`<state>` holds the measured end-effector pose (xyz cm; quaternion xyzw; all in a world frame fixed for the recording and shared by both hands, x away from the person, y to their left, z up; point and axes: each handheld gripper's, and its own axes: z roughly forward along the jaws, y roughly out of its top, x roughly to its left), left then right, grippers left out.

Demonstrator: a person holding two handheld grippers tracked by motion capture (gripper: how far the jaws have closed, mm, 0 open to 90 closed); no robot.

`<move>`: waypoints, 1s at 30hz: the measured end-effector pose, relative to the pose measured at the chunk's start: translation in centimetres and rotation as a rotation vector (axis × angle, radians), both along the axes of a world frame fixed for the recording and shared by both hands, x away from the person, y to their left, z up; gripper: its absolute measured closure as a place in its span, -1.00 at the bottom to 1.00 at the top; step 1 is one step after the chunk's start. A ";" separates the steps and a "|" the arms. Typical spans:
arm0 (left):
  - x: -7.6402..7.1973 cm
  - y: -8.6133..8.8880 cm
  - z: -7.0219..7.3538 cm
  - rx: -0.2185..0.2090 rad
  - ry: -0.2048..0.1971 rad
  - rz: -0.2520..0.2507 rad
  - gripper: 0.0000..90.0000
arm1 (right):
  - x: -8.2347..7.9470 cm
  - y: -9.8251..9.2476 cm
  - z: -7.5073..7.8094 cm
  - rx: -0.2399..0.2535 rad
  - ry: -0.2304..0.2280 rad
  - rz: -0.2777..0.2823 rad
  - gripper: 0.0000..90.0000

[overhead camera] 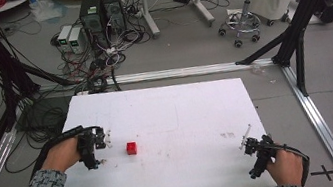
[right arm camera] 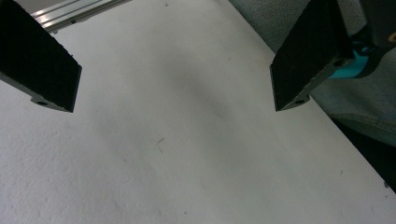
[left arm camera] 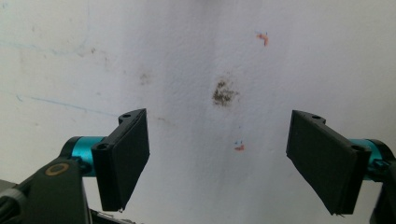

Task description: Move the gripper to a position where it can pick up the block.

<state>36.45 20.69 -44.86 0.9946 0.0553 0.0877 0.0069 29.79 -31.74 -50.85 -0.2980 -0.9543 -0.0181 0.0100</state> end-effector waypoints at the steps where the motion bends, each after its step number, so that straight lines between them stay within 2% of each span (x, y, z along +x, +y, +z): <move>1: 0.1 -0.3 0.1 -0.001 0.003 -0.002 -0.52 | 0.0 0.0 0.0 -0.001 0.001 -0.001 -0.97; 10: 1.3 -2.6 1.2 -0.005 -0.004 -0.048 -0.52 | 0.0 0.0 0.1 0.006 -0.005 0.002 -0.97; 15: 1.9 -4.0 1.2 -0.011 0.005 -0.073 -0.52 | 0.0 0.0 0.0 0.008 -0.004 0.009 -0.97; 21: 2.5 -5.1 -0.2 0.009 0.042 -0.118 -0.52 | 0.0 0.0 0.0 0.008 0.000 0.003 -0.97; 23: 2.6 -5.3 -0.4 0.009 0.039 -0.121 -0.52 | 0.0 0.1 -0.1 0.007 -0.002 0.012 -0.97; 30: 3.3 -6.4 -1.4 0.001 0.063 -0.142 -0.52 | 0.1 0.3 -0.1 0.006 0.004 0.015 -0.97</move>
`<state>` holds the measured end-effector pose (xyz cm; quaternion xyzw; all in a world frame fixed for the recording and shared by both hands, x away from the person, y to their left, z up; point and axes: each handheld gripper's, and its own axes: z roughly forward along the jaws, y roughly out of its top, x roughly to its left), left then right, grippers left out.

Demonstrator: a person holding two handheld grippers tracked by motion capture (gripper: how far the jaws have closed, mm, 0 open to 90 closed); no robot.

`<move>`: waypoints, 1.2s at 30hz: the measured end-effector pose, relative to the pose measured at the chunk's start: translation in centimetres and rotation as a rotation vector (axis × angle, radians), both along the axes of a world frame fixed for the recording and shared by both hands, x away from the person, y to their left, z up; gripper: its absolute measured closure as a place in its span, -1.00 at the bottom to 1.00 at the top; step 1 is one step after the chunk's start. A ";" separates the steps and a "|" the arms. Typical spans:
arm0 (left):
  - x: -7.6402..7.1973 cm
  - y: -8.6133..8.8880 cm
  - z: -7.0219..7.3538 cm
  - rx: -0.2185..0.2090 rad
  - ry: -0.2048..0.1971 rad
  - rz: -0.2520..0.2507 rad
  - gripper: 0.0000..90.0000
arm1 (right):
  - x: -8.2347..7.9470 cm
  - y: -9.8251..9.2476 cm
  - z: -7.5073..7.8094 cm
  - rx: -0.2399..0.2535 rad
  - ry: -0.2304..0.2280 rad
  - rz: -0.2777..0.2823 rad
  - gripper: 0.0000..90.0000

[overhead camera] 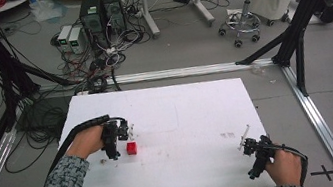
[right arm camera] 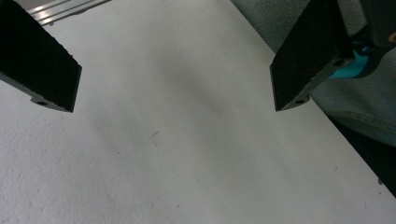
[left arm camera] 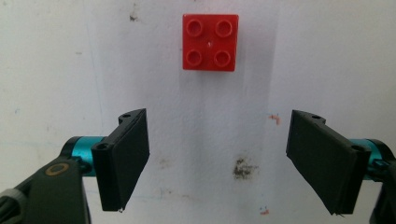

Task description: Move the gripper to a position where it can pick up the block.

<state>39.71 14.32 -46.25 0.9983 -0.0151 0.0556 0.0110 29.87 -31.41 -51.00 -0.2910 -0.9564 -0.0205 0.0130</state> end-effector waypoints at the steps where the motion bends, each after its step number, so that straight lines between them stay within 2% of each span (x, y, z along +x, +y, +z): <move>1: 0.1 -0.1 -0.1 0.000 0.001 -0.008 -0.52 | 0.0 0.0 0.0 0.000 0.000 0.000 -0.97; 14: 1.2 -2.1 -2.1 0.003 0.034 -0.070 -0.52 | 0.0 -0.1 -0.2 0.002 0.005 -0.006 -0.97; 32: 1.5 -3.9 -4.5 0.018 0.077 -0.067 -0.52 | 0.0 -0.1 -0.4 0.008 0.014 0.001 -0.97; 36: 1.6 -3.9 -4.6 0.025 0.082 -0.067 -0.52 | 0.0 -0.2 -0.4 0.006 0.013 -0.004 -0.97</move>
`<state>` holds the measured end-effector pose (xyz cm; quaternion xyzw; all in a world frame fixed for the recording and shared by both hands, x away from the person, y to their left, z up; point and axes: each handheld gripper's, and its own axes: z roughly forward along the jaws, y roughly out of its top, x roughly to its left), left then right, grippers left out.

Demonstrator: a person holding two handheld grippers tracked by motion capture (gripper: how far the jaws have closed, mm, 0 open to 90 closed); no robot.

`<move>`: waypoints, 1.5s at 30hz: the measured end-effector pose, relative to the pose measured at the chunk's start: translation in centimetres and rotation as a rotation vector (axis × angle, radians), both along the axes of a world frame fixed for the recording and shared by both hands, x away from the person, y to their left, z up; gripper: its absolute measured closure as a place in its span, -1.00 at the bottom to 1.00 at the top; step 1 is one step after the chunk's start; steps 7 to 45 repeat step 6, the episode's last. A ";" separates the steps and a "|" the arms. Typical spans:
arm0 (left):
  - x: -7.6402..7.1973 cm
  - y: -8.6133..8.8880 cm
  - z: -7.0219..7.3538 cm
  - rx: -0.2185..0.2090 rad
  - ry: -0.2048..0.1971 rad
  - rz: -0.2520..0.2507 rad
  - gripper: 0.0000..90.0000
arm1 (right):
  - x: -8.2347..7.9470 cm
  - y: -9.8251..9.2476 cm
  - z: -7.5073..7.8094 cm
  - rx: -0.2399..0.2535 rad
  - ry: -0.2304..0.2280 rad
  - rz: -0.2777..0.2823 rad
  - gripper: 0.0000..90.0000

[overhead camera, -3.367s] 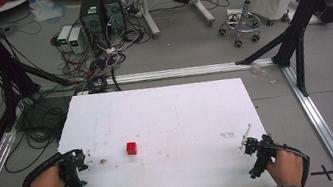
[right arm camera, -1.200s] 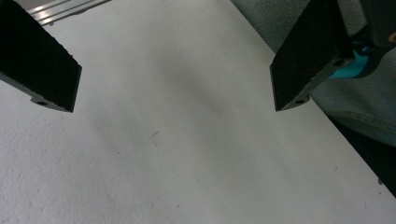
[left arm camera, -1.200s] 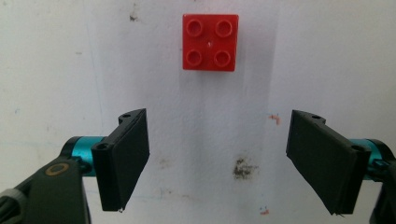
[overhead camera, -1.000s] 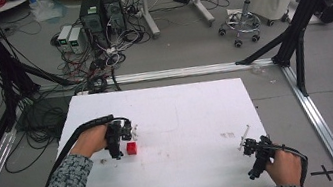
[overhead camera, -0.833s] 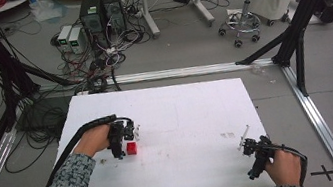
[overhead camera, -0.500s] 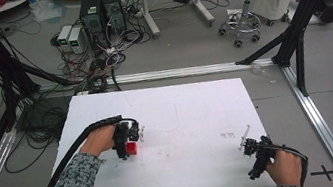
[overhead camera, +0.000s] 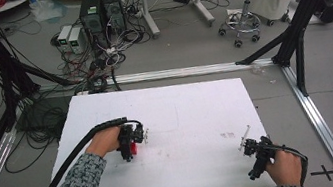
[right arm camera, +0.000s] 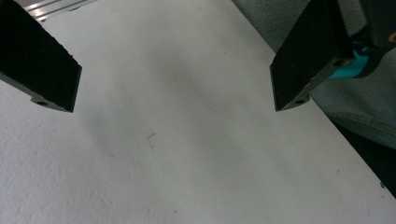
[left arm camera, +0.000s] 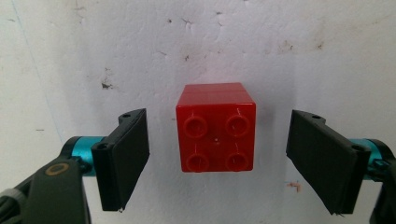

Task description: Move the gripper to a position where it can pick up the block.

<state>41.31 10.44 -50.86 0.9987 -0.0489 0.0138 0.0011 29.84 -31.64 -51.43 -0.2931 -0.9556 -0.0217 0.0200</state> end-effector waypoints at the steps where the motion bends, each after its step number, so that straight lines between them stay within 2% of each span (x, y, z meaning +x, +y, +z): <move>1: 0.0 0.0 0.0 -0.003 -0.002 0.003 -0.52 | 0.0 -0.1 0.0 0.002 -0.002 0.001 -0.98; 45: -0.1 0.1 0.2 0.002 -0.001 -0.003 -0.52 | 0.0 0.0 0.0 0.001 -0.002 0.002 -0.97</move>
